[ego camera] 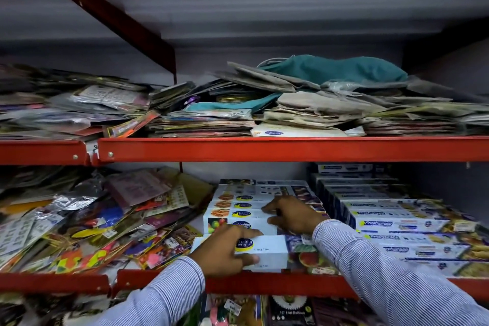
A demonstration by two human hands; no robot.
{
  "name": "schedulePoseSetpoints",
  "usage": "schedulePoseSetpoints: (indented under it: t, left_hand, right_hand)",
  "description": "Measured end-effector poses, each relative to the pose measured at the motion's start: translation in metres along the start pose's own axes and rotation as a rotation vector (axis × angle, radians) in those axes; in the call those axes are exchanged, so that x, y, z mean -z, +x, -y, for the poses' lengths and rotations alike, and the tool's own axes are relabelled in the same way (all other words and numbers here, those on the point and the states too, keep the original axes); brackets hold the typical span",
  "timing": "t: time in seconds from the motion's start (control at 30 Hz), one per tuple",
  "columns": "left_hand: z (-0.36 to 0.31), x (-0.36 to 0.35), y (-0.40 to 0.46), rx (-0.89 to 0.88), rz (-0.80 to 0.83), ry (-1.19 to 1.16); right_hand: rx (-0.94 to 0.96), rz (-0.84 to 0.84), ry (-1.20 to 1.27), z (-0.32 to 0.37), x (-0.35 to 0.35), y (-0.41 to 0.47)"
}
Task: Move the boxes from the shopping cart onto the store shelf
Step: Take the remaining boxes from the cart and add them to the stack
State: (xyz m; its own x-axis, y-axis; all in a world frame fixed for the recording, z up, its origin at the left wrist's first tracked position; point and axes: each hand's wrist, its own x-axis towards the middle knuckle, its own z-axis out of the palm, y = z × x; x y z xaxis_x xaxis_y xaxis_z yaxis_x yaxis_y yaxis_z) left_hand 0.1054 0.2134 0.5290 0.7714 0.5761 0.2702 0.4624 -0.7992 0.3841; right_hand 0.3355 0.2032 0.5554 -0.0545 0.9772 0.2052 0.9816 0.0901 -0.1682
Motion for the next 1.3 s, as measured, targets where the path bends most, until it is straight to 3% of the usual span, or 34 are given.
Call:
schedulePoseSetpoints:
  t: [0.27, 0.53, 1.1, 1.2, 1.3]
  left_hand:
    - [0.019, -0.011, 0.037, 0.006, -0.129, 0.054]
    - [0.026, -0.035, 0.041, -0.081, -0.358, 0.167]
    - [0.034, -0.044, 0.035, -0.113, -0.452, 0.220]
    - [0.034, -0.048, 0.030, -0.093, -0.472, 0.300]
    - [0.038, -0.054, 0.023, -0.057, -0.483, 0.348]
  right_hand:
    - [-0.024, -0.075, 0.141, -0.011, -0.001, -0.019]
    - [0.022, -0.321, 0.066, -0.003, -0.024, -0.042]
    - [-0.043, -0.409, -0.006, -0.010, -0.034, -0.034]
    - [0.072, -0.576, -0.068, -0.011, -0.038, -0.041]
    - [0.021, -0.750, -0.139, -0.018, -0.062, -0.059]
